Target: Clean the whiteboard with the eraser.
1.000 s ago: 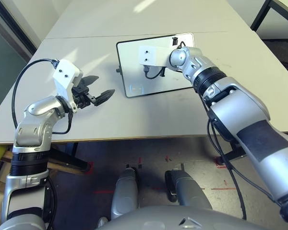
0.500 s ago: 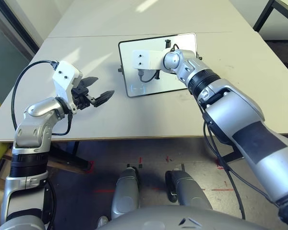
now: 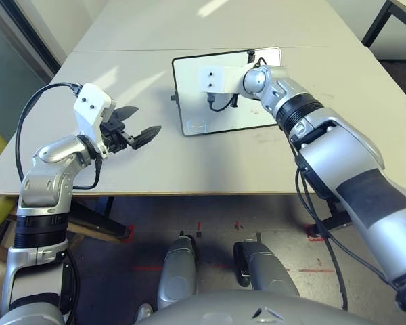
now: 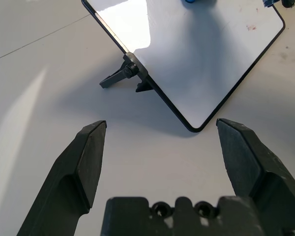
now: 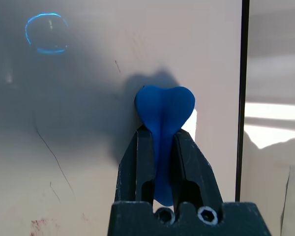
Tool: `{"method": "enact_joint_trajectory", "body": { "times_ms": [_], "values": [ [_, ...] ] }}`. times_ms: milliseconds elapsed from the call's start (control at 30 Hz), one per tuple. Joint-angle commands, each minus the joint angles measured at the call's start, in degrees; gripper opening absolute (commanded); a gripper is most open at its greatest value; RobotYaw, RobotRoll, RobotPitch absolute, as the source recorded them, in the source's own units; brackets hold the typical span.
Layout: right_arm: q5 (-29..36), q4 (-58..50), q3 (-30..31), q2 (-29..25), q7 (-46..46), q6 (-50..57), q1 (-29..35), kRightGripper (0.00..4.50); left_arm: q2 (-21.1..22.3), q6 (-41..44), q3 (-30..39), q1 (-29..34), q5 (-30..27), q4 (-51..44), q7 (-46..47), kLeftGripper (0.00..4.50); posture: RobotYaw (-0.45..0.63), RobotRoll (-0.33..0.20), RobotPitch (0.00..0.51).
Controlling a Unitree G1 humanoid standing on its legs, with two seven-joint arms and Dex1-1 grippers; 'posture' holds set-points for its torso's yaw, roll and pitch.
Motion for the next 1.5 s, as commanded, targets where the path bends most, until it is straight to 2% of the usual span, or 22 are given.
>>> {"method": "enact_joint_trajectory", "body": {
  "times_ms": [33, 367, 667, 833, 1067, 1300, 1500],
  "values": [
    [-0.93, 1.99, 0.66, -1.96, 0.43, 2.49, 2.32, 0.25, 0.22, -0.46, -0.97, -0.9, 0.17, 1.42, -0.57, 4.5, 0.08, 0.0, 0.123],
    [-1.07, 2.17, 0.68, -5.16, -0.13, 3.94, 3.74, 0.25, 0.23, -0.81, -1.38, -1.58, 0.26, 2.23, -1.08, 4.5, 0.07, 0.0, 0.127],
    [-0.49, 2.11, 0.13, -5.84, -0.18, 4.46, 4.02, 0.25, 0.24, -0.75, -1.54, -1.75, 0.28, 2.31, -0.98, 4.5, 0.07, 0.0, 0.131],
    [2.62, 1.38, -3.01, -6.76, 3.74, 4.03, 2.19, 0.25, 0.09, -0.62, -1.56, -1.78, 0.15, 2.1, -0.89, 4.5, 0.06, 0.0, 0.136],
    [7.36, -1.06, -7.18, -10.9, 13.18, 5.28, -0.19, 0.24, -0.67, -0.84, -2.22, -2.26, 0.06, 2.53, -1.1, 4.5, 0.03, 0.0, 0.14],
    [9.16, -3.39, -8.86, -19.24, 18.77, 16.52, -0.1, 0.24, -2.07, -2.19, -3.96, -4.6, 0.64, 5.33, -1.45, 4.5, -0.02, 0.0, 0.142],
    [13.8, -5.37, -13.15, -24.52, 23.59, 29.22, 1.45, 0.24, -2.71, -3.08, -4.5, -4.98, 0.8, 6.37, -1.6, 4.5, -0.03, 0.0, 0.146]
  ]
}}
